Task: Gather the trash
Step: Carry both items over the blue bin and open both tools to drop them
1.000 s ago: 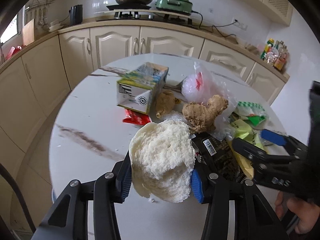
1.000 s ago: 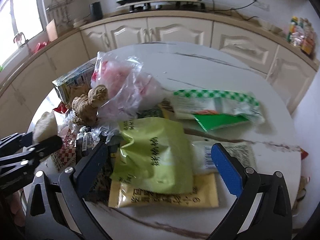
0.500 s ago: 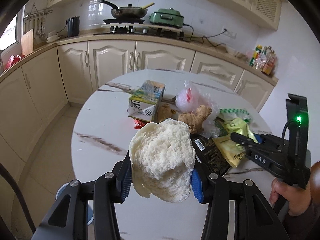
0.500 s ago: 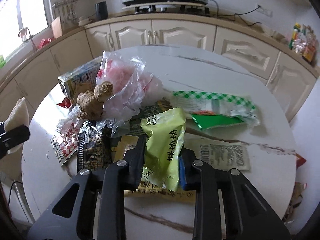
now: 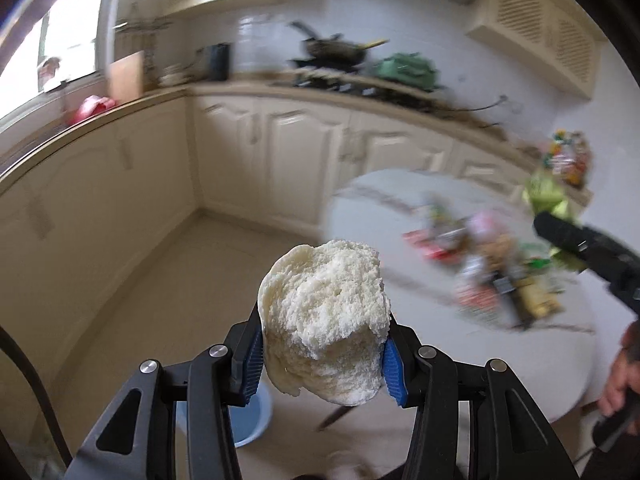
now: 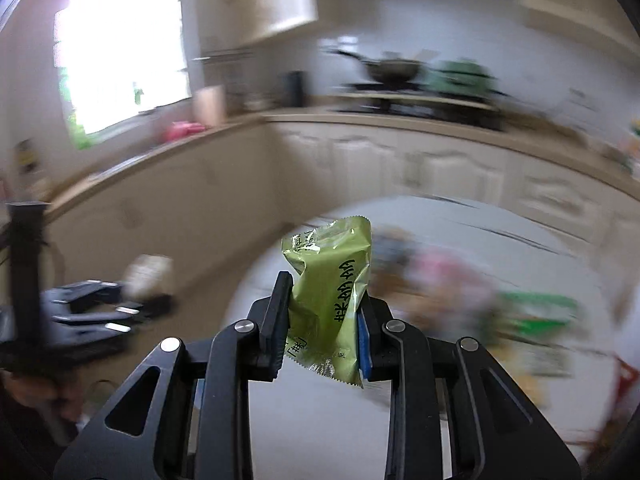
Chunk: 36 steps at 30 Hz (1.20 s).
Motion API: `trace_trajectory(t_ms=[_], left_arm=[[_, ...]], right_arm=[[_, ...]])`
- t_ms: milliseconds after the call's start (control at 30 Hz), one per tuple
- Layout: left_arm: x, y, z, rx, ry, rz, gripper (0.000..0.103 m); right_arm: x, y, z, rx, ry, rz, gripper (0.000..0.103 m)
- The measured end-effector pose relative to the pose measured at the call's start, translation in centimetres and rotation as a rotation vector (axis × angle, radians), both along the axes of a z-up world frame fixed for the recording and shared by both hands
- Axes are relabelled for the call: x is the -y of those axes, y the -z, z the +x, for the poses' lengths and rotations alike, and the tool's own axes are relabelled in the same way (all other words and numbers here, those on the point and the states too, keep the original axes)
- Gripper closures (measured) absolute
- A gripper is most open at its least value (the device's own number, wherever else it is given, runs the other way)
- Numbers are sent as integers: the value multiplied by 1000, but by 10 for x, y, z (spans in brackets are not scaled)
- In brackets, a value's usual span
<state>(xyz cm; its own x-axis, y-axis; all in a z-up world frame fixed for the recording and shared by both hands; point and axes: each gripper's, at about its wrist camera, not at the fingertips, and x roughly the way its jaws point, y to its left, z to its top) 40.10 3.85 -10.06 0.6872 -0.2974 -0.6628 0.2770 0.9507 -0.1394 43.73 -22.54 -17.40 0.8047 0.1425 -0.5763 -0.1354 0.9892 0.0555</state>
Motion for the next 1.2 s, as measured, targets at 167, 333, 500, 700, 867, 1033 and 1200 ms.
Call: trace_trajectory(t_ms=[167,333,500,700,867,1033,1200], left_arm=[[-78,40,14,-108,-121,43,57],[-120,113,34,-247,-188,90,57],[-136,193,70,-393,-207,111,57],[-136,284,125,-547,-180,67,56],[-132,340,167,-706,-202,69,55],[-152,363,192,-796,-277,20,54],[-165,356,201,-770,-282,-20,48]], right_arm=[[-126,42,51,-56,-224,28,77],[-197,121,104,-212,-307,21,77],[-224,226,157,-445,-294,-6,77],[-215,337,199,-668,-227,-1,77],[-202,389,217,-771,-186,58,77],[-192,418,225,-826,-187,94,76],[-190,433,232,-865,-197,151,71]])
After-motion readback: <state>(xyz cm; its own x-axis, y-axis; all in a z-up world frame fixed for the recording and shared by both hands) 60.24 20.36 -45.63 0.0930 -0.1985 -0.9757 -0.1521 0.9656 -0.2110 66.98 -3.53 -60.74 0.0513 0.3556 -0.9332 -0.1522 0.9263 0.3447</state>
